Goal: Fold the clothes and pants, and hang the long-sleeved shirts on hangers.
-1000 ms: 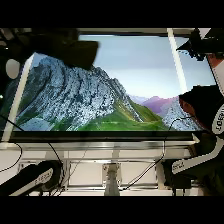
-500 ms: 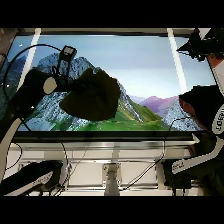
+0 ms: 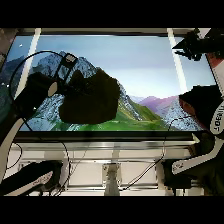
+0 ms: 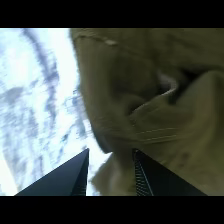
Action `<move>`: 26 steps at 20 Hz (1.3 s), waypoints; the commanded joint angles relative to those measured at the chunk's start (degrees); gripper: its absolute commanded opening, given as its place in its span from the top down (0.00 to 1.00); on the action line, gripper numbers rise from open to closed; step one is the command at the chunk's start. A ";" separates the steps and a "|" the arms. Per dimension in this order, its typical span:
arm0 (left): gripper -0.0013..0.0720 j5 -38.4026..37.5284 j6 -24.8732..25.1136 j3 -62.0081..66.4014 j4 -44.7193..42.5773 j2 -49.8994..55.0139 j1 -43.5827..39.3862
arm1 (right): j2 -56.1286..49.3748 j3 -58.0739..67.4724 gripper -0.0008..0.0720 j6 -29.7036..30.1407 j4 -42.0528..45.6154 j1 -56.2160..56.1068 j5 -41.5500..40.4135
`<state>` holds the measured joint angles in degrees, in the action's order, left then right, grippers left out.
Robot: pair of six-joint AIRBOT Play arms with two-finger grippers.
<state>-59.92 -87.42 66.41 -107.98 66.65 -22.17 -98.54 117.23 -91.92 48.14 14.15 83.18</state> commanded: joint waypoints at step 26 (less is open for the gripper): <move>0.52 6.73 -15.10 -0.07 0.26 -3.26 14.78 | -18.67 -14.19 0.35 3.08 5.86 -34.91 -9.88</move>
<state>-53.15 -102.48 66.37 -107.72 63.44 -7.46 -116.90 103.07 -88.84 53.08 -19.62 77.01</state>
